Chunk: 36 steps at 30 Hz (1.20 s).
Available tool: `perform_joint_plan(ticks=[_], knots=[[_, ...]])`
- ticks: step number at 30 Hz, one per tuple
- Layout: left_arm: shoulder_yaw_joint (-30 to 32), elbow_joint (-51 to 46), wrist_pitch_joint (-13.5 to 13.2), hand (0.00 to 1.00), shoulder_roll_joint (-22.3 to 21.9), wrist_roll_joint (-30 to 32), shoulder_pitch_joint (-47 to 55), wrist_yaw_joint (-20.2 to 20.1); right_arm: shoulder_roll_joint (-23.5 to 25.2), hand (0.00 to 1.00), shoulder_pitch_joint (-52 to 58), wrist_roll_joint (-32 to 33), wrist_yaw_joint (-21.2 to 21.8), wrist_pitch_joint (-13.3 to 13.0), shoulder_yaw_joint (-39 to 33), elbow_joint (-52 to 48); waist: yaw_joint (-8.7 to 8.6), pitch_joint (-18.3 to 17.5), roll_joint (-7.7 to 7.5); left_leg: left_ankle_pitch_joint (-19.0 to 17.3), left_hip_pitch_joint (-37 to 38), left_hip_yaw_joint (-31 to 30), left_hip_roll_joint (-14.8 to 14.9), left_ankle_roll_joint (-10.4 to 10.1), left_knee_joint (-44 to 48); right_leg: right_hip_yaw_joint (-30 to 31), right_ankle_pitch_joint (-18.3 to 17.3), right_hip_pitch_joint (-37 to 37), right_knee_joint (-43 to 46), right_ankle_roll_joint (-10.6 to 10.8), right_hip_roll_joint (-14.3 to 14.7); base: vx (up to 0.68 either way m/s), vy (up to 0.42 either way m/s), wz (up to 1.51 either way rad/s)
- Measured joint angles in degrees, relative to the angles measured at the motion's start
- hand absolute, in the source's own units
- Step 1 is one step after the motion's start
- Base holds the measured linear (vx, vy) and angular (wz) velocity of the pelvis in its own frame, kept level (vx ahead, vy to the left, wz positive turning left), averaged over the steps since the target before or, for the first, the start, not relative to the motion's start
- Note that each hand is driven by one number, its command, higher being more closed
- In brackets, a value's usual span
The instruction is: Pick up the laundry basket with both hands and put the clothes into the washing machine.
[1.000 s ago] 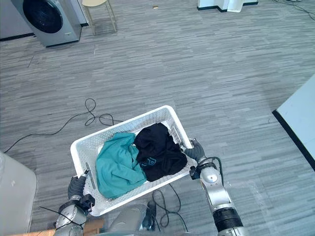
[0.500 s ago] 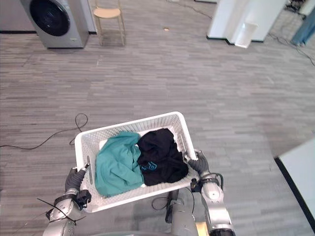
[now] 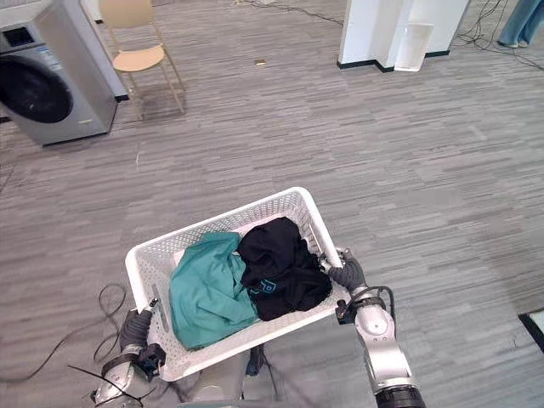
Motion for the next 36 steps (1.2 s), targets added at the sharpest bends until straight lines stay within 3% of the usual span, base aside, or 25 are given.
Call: perform_joint_plan(ticks=[1, 2, 3, 4, 6, 10, 11, 12, 14, 15, 16, 17, 18, 20, 21, 23, 26, 28, 29, 30, 31, 32, 34, 35, 36], knots=[[0.0, 0.0, 0.2, 1.00, -0.1, 0.2, 0.0, 0.1, 0.0, 1.00, -0.1, 0.0, 0.0, 0.0, 0.0, 0.4, -0.14, 0.0, -0.41, -2.5, 0.3, 0.6, -0.5, 1.7, 2.5, 0.9, -0.1, -1.6, 5.6, 2.2, -1.2, 0.88, 0.358, -0.01], [0.0, 0.0, 0.6, 1.00, -0.3, 0.4, 0.3, 0.1, -0.4, 1.00, -0.4, 0.0, 0.1, 0.0, 0.1, 1.6, 0.06, 0.4, -0.98, -7.5, 2.8, 2.0, -1.9, 3.5, 5.4, 4.1, 3.0, -6.8, 22.2, 7.1, -2.9, 0.68, 0.296, 0.02], [-0.1, 0.0, 0.9, 1.00, -0.2, 0.5, 0.4, 0.3, 0.0, 1.00, -0.3, -0.1, 0.1, 0.0, 0.1, 2.2, -0.03, 0.7, -1.38, -9.7, 5.0, 2.2, -3.0, 4.5, 5.8, 6.1, 8.1, -10.1, 31.1, 8.5, -3.2, 0.96, 0.412, 0.13], [-0.4, 0.0, 1.5, 1.00, 0.2, 0.8, 0.5, 0.9, 0.7, 1.00, 0.0, -0.3, 0.1, 0.1, 0.1, 2.5, -0.53, 1.3, -2.29, -12.6, 10.4, 2.4, -5.4, 5.7, 4.9, 8.4, 17.9, -15.7, 46.6, 8.6, -3.4, 0.75, 0.319, 0.36], [-1.2, -0.8, 1.6, 1.00, 1.0, 1.0, 1.2, 1.4, 1.4, 1.00, 1.5, -0.4, 0.2, 0.1, 0.2, 2.1, -3.29, 2.1, -1.70, -14.9, 21.3, -2.1, -8.3, 5.7, -0.1, 5.1, 16.1, -22.0, 60.5, 4.9, -2.6, 0.73, 0.245, 0.88], [-2.8, -2.9, 1.4, 1.00, 4.1, 0.9, 0.6, 1.4, 2.9, 1.00, 5.5, -0.2, 0.2, 0.0, -0.9, -4.0, -6.35, 1.7, -0.68, -15.5, 34.1, -10.6, -7.8, 4.6, -10.8, -6.8, 7.8, -33.9, 48.8, 3.3, -2.8, 0.70, 0.104, 1.01], [-3.5, -3.0, 1.3, 1.00, 4.9, 0.9, -0.9, 1.4, 3.8, 1.00, 6.8, -0.2, 0.2, 0.0, -2.4, -6.1, -6.35, 1.5, -0.97, -16.2, 37.3, -12.8, -6.9, 3.5, -13.4, -10.1, 7.7, -35.8, 36.6, 3.0, -2.8, 0.72, -0.025, 0.90], [-4.0, -3.0, 1.2, 1.00, 5.8, 0.9, -1.7, 1.3, 4.5, 1.00, 7.7, -0.1, 0.2, 0.0, -3.2, -7.5, -6.57, 1.5, -0.61, -16.9, 40.1, -14.6, -6.1, 2.2, -15.1, -12.7, 9.9, -35.9, 19.7, 3.9, -1.8, 0.86, -0.086, 0.87], [-4.1, -3.0, 0.4, 1.00, 7.0, 0.9, -1.8, 1.4, 5.4, 1.00, 7.7, -0.1, 0.2, 0.0, -3.1, -7.9, -7.78, 0.1, -3.12, -18.7, 42.9, -17.4, -6.5, -0.4, -15.4, -11.2, 15.1, -36.1, 0.9, 5.8, -0.7, 0.74, -0.160, 0.89], [-4.0, -2.8, 0.4, 1.00, 6.7, 0.9, -1.5, 1.4, 5.2, 1.00, 7.8, -0.2, 0.2, 0.1, -3.2, -7.5, -8.23, -0.3, -3.93, -20.2, 46.1, -19.6, -6.2, -0.6, -13.0, -9.7, 18.6, -35.7, 1.4, 1.8, 0.6, 0.80, -0.238, 0.94], [-4.0, -2.4, 0.5, 1.00, 6.0, 1.3, -1.1, 1.4, 4.7, 1.00, 7.9, -0.2, 0.1, 0.2, -3.3, -7.1, -9.03, -0.9, -3.46, -21.0, 46.4, -20.5, -5.4, -1.3, -9.1, -8.7, 23.5, -34.6, 3.0, -0.4, 1.8, 0.97, -0.258, 0.72], [-3.7, -2.1, 0.4, 1.00, 3.0, 2.2, -0.2, 1.4, 2.9, 1.00, 7.9, -0.2, 0.2, 0.3, -3.1, -7.2, -9.10, -1.4, 0.55, -20.0, 42.9, -19.8, -3.3, -2.9, 3.9, -10.6, 22.8, -33.4, 7.2, -1.3, 4.7, 0.98, -0.182, 0.15], [-2.7, -2.0, 0.2, 1.00, 0.7, 2.4, 0.4, 1.3, 0.3, 1.00, 6.7, -0.2, 0.5, 0.3, -1.7, -7.7, -8.34, -1.1, 3.39, -9.6, 35.2, -15.3, -1.2, -5.4, 20.1, -10.2, 19.0, -31.7, 8.8, -2.5, 8.0, 0.79, -0.085, -0.37], [-0.6, -0.6, 0.3, 1.00, -0.1, 2.1, 0.9, 1.4, -0.5, 1.00, 5.2, -0.2, 1.0, 0.2, 0.3, -7.6, -4.73, -0.1, 4.85, 12.7, 26.6, -8.0, 3.1, -3.1, 35.7, -6.3, 17.1, -25.0, 4.7, -2.6, 11.4, 0.83, -0.032, -1.01], [-1.1, -0.6, 0.3, 1.00, 0.3, 1.8, -0.1, 1.2, 0.4, 1.00, 4.4, -0.1, 1.0, 0.3, -0.4, -6.8, -4.18, 2.5, 4.95, 2.7, 18.4, -6.2, 5.4, 0.9, 49.1, -4.5, 15.9, -16.7, 0.2, -3.3, 13.0, 0.88, 0.003, -0.75], [-0.8, -0.6, 0.2, 1.00, 0.5, 1.4, 0.2, 1.1, 0.8, 1.00, 3.7, -0.1, 0.9, 0.3, -0.5, -6.2, -2.57, 3.6, 3.49, -3.7, 13.2, -5.3, 4.6, 2.7, 51.9, -1.5, 13.8, -11.2, -2.2, -3.3, 12.3, 0.65, 0.090, -0.53], [0.1, -1.2, -0.3, 1.00, 0.1, 0.1, 1.2, 0.2, 0.1, 1.00, 2.2, -0.1, 1.0, 0.0, 0.4, -5.8, 0.51, 3.1, 2.26, -13.1, 1.7, -5.8, 4.0, -5.1, 29.1, 4.2, 7.9, -6.4, -2.9, 1.5, 8.4, 0.64, 0.260, -1.00], [0.1, -1.1, -0.2, 1.00, 0.3, 0.1, 1.0, 0.2, 0.3, 1.00, 2.6, -0.1, 1.0, 0.1, 0.8, -5.7, -0.02, 2.7, 3.39, -12.5, -1.2, -5.5, 6.8, -4.6, 13.6, 4.9, 3.3, -3.6, -1.7, 4.3, 6.3, 0.77, 0.391, -0.43], [0.1, -0.9, 0.0, 1.00, 0.7, 0.1, 1.6, 0.1, 0.0, 1.00, 3.6, 0.2, 1.0, 0.1, 0.6, -5.3, -0.15, 2.2, 2.88, -5.3, -0.1, -2.1, 7.8, -2.4, 6.9, 5.3, -0.8, -2.2, 0.1, 5.9, 4.5, 0.71, 0.377, -0.05], [-0.1, -0.2, 0.3, 1.00, 1.0, 0.2, 0.8, 0.1, 0.9, 1.00, 3.8, 0.4, 0.7, 0.1, 0.4, -4.4, -0.56, 2.0, 0.92, -6.9, 0.5, -0.8, 4.9, -0.4, 7.1, 5.3, -2.0, -1.6, 0.8, 6.5, 2.0, 0.72, 0.375, 0.22], [0.0, 0.2, 0.9, 1.00, 1.4, 0.3, -0.3, 0.2, 0.8, 1.00, 3.2, 0.3, 0.3, 0.3, 0.4, -3.7, -1.62, 0.9, -0.94, -8.3, 0.7, 0.5, 1.5, 0.7, 6.6, 5.0, -0.9, -2.4, 2.0, 5.6, -1.1, 0.58, 0.301, 0.33], [0.0, 0.0, 0.9, 1.00, 1.4, 0.3, -0.5, 0.3, 0.2, 1.00, 2.2, 0.3, 0.3, 0.3, 0.4, -3.7, -1.47, 1.0, -0.56, -9.5, 0.8, 1.2, 0.8, 2.4, 7.3, 5.2, 1.2, -2.5, 2.5, 5.9, -1.9, 0.67, 0.391, 0.24], [-0.2, -0.7, 0.7, 1.00, 1.5, 0.3, -0.9, 1.0, 1.0, 1.00, 1.7, 0.3, 0.3, 0.2, -0.1, -3.7, -1.28, 1.0, -0.48, -11.7, 2.6, 1.4, -1.9, 4.1, 7.4, 4.7, 5.9, -2.6, 5.5, 9.8, -3.5, 0.62, 0.425, 0.20], [-0.6, -0.6, 1.0, 1.00, 2.0, 0.4, -1.5, 1.3, 1.5, 1.00, 2.4, 0.3, 0.3, 0.1, -1.0, -3.7, -1.66, 1.0, -0.54, -12.7, 5.9, 1.0, -4.7, 5.7, 4.7, 5.0, 9.7, -4.8, 13.0, 13.9, -4.7, 0.56, 0.405, 0.62], [-1.5, -0.6, 1.3, 1.00, 2.8, 0.9, -1.9, 1.2, 2.0, 1.00, 3.6, 0.3, 0.3, 0.1, -2.0, -3.7, -2.12, 1.0, -0.55, -13.0, 10.0, -0.6, -7.9, 6.3, 0.9, 6.5, 16.4, -9.8, 26.8, 14.2, -5.0, 0.42, 0.299, 0.78]])
